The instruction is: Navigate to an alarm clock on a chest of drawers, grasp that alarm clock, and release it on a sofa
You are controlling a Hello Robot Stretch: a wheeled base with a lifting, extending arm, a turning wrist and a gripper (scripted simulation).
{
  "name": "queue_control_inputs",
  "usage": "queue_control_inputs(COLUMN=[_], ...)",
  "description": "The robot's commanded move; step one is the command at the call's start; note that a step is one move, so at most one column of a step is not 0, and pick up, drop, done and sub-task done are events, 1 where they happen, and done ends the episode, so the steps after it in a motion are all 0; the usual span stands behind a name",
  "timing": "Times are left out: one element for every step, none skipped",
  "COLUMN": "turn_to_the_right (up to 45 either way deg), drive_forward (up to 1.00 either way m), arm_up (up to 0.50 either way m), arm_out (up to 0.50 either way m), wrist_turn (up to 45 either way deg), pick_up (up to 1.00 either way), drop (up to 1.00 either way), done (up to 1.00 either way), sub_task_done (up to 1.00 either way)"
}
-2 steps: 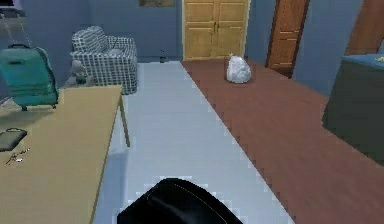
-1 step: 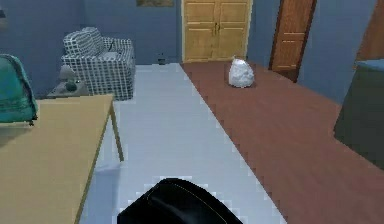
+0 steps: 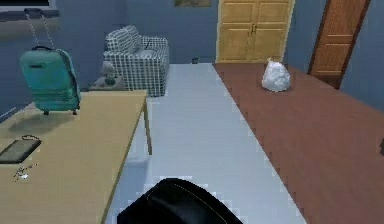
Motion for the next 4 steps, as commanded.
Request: queue_control_inputs(turn_to_the_right=[0.0,-3.0,0.0,0.0], drive_forward=[1.00,0.00,1.00,1.00], arm_up=[0.00,0.00,0.00,0.00], arm_out=[0.00,0.00,0.00,0.00], wrist_turn=[0.0,0.0,0.0,0.0], pick_up=[0.00,0.00,0.00,0.00], drop=[0.00,0.00,0.00,0.00], done=[0.00,0.00,0.00,0.00], sub_task_done=[0.00,0.00,0.00,0.00])
